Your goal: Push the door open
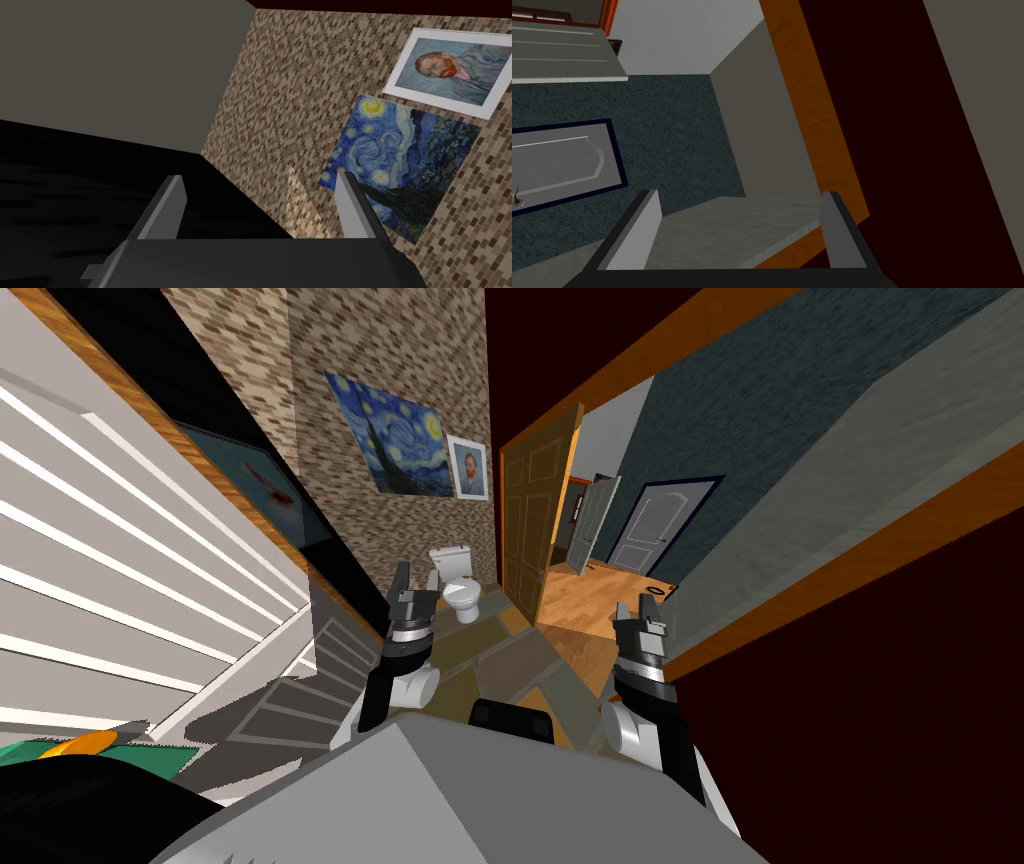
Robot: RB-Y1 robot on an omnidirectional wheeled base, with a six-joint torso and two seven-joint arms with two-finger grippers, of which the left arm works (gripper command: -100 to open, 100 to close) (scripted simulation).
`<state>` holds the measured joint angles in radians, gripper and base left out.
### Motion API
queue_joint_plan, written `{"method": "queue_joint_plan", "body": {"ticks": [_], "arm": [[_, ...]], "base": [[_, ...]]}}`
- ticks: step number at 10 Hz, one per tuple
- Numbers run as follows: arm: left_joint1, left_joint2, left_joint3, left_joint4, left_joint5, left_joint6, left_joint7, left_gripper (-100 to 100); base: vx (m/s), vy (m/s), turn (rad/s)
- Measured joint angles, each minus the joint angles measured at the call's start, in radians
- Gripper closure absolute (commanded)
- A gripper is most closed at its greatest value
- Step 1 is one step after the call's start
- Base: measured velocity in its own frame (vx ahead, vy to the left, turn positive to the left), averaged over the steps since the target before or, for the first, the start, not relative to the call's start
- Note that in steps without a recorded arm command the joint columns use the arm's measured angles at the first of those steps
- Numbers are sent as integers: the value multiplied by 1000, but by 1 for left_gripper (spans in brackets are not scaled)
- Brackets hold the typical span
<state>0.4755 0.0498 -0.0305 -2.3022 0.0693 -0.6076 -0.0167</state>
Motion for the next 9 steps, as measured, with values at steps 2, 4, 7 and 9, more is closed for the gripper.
{"method": "queue_joint_plan", "body": {"ticks": [2, 4, 7, 9], "arm": [[-10, 7, -8, 46, -1, -14, 5, -100], [-36, 9, -16, 88, -3, -11, 6, -100], [-61, 21, -16, 150, 2, -20, 19, -100], [-77, 23, -23, 190, 0, -25, 22, -100]], "base": [[104, -5, -76], [107, -24, -69], [72, 16, -73], [72, 19, -78]]}}
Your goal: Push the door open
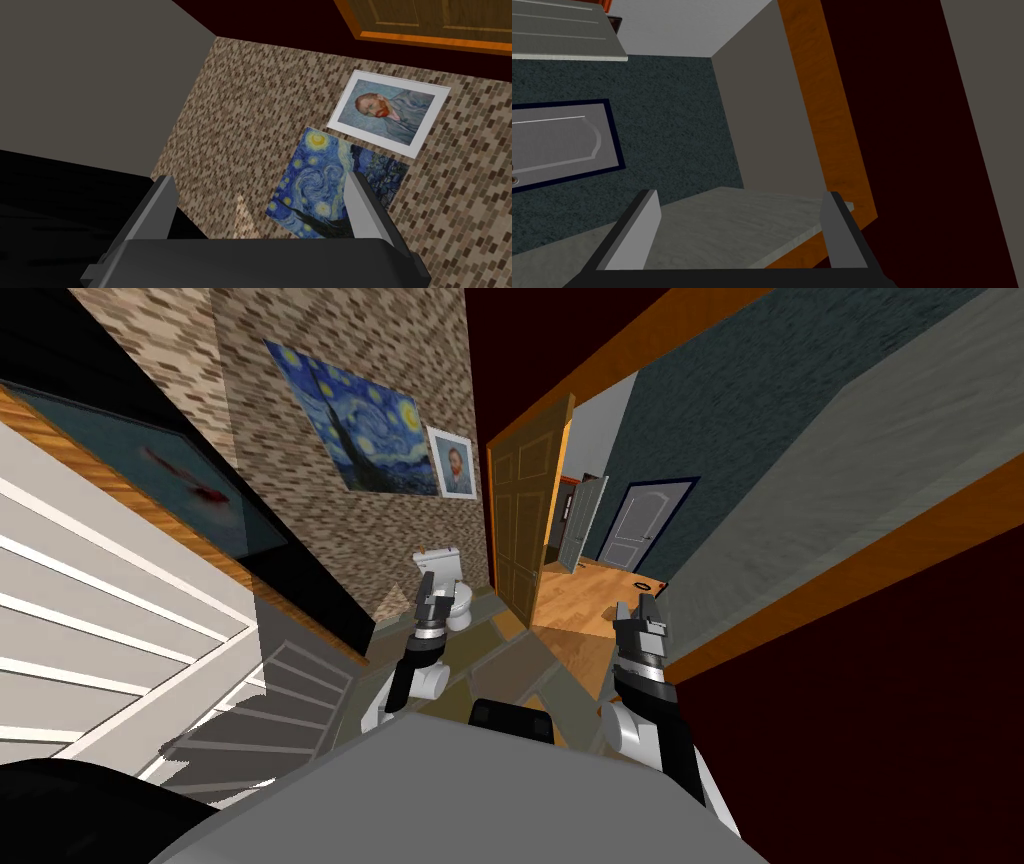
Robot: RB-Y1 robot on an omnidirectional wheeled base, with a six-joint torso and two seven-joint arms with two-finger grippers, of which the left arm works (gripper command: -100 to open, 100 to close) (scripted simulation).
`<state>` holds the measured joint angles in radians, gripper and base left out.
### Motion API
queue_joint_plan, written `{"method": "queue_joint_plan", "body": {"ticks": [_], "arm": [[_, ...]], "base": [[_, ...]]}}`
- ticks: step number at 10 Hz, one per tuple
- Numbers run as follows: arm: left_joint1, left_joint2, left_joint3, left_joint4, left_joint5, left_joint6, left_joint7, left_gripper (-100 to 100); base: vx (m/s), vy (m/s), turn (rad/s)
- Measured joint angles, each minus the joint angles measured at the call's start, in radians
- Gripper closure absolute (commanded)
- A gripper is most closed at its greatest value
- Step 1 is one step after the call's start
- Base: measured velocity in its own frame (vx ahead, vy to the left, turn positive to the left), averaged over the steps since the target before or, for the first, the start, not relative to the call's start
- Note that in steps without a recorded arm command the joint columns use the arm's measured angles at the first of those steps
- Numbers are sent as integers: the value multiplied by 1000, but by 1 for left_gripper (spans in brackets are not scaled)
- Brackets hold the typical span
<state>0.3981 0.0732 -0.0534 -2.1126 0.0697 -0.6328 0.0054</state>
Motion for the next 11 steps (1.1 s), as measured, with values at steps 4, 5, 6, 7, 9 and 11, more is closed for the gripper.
{"method": "queue_joint_plan", "body": {"ticks": [4, 5, 6, 7, 9, 11], "arm": [[-35, 6, -17, 96, -3, -19, 8, -100], [-44, 9, -20, 118, -2, -20, 11, -100], [-53, 16, -19, 146, 0, -26, 18, -100], [-64, 16, -24, 173, -1, -30, 21, -100], [-85, 18, -35, 230, -3, -41, 24, -100], [-109, 24, -41, 284, -2, -44, 31, -100]], "base": [[86, 19, -88], [96, 23, -88], [89, 40, -95], [84, 33, -118], [84, 28, -96], [95, 33, -109]]}}
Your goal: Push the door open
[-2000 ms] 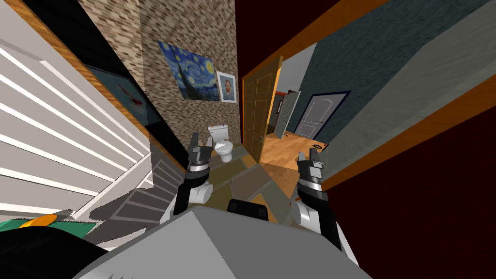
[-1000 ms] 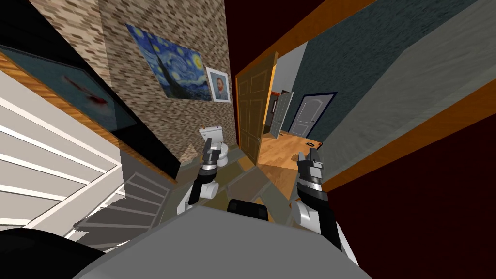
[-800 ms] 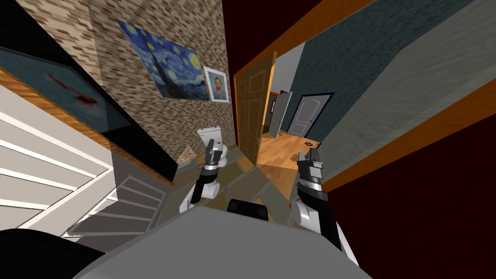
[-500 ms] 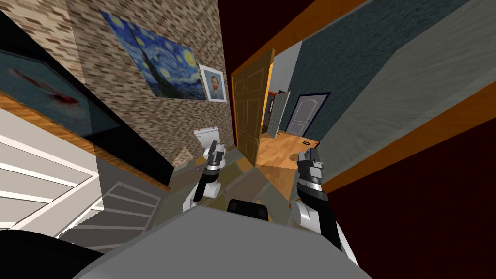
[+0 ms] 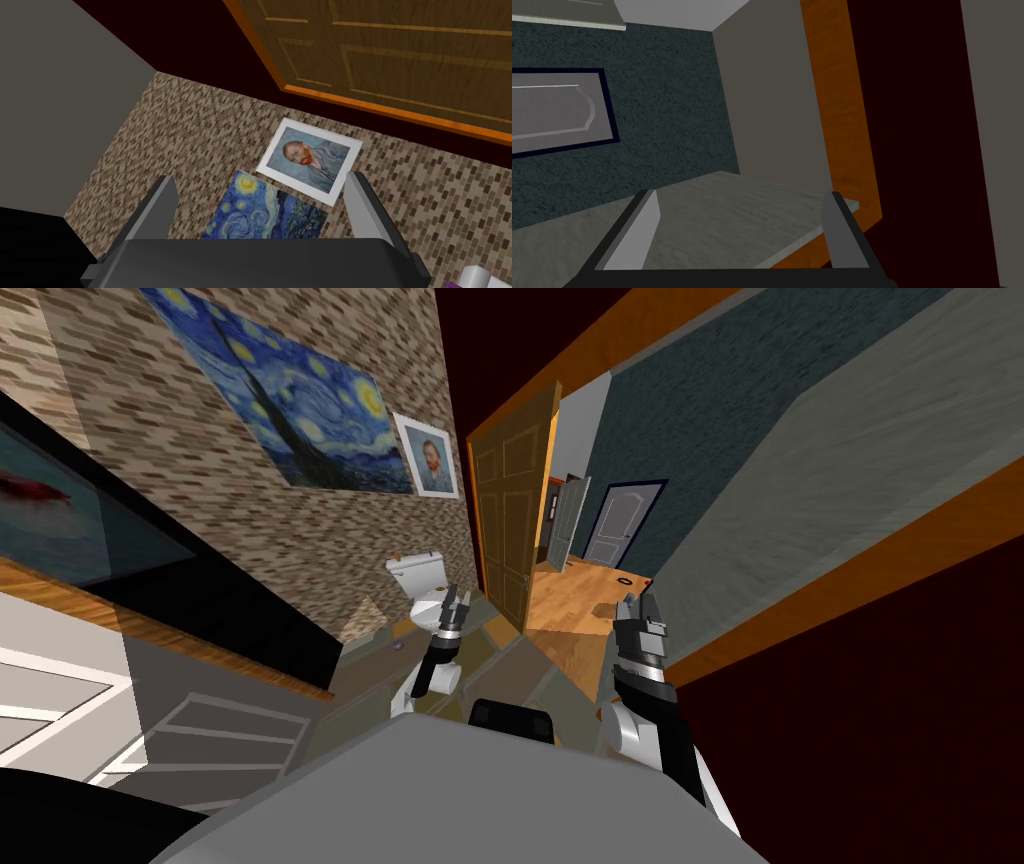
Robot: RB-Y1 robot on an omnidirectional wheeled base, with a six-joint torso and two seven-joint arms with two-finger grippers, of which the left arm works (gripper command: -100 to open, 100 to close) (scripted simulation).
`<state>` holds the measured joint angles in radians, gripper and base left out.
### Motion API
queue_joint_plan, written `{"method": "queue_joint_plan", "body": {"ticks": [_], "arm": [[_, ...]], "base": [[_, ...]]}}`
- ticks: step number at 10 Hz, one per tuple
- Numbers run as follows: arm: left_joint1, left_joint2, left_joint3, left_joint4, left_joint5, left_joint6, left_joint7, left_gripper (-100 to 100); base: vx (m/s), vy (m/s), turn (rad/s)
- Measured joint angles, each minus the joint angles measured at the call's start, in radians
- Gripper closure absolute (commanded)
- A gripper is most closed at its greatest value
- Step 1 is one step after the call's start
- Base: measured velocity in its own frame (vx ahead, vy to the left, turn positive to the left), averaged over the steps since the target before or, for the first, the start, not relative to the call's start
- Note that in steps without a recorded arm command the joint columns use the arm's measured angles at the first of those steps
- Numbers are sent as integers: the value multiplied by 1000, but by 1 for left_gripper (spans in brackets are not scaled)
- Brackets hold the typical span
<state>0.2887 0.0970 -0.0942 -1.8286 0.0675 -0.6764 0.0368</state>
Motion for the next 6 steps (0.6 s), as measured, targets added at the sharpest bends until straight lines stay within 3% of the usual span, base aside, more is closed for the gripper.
{"method": "queue_joint_plan", "body": {"ticks": [6], "arm": [[-79, 12, -25, 198, -1, -33, 21, -100]], "base": [[97, 40, -114]]}}
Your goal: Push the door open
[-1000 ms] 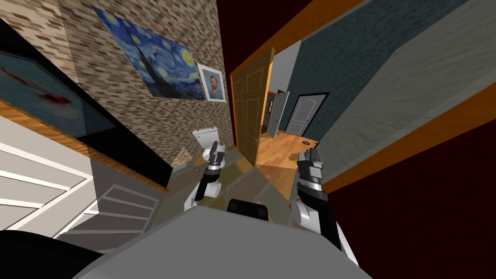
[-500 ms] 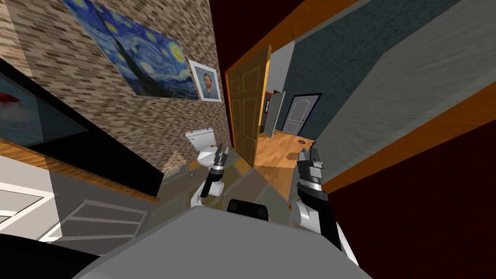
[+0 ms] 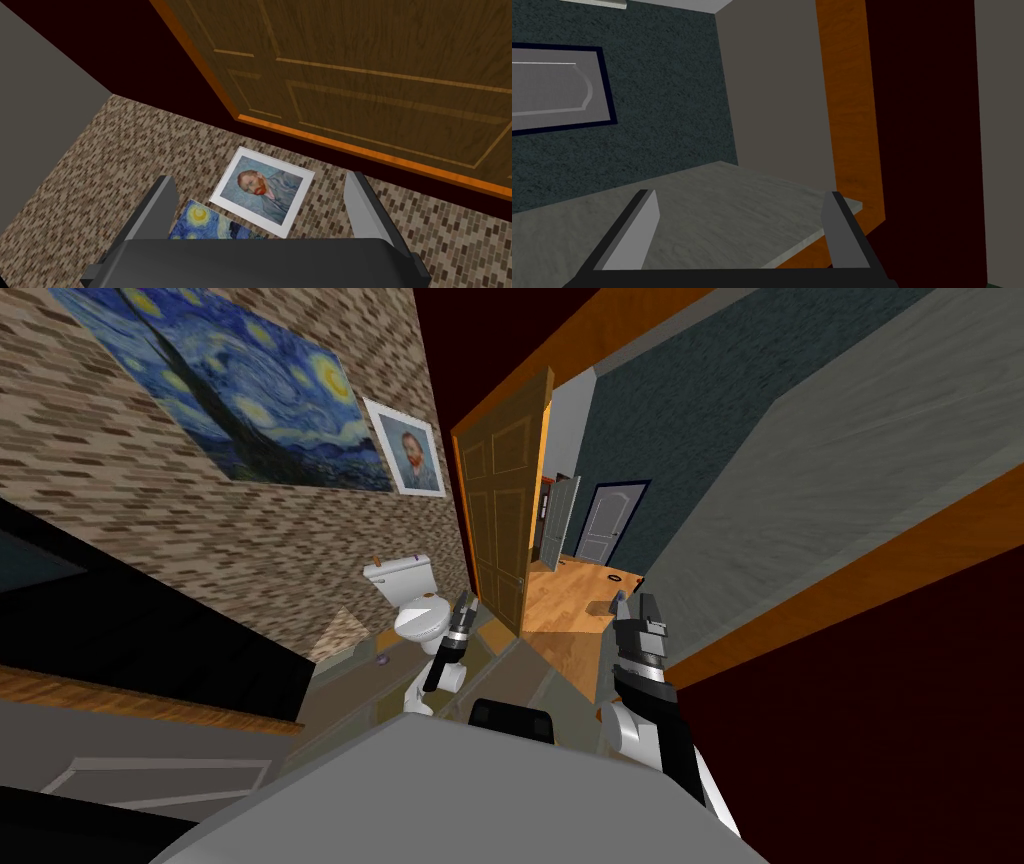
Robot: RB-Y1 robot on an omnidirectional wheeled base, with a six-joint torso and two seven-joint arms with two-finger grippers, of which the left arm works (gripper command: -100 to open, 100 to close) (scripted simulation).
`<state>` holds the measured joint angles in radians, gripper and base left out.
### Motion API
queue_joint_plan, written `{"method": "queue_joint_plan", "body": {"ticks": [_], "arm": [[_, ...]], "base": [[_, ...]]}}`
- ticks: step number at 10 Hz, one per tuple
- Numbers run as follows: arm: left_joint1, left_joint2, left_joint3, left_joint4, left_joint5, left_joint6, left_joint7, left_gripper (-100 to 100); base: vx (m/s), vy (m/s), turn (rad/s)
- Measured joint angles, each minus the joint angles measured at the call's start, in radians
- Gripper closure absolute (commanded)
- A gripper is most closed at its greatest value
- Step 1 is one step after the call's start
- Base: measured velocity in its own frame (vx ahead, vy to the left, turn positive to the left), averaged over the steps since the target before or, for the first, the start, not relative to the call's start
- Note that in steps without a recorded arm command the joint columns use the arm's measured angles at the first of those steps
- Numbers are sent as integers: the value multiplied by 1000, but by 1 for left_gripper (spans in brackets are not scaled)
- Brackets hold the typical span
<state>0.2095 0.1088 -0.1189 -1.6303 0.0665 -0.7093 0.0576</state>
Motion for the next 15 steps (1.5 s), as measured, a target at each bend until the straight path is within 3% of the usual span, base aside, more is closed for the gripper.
{"method": "queue_joint_plan", "body": {"ticks": [15], "arm": [[-167, 19, -56, 406, -3, -54, 43, -100]], "base": [[72, 41, -92]]}}
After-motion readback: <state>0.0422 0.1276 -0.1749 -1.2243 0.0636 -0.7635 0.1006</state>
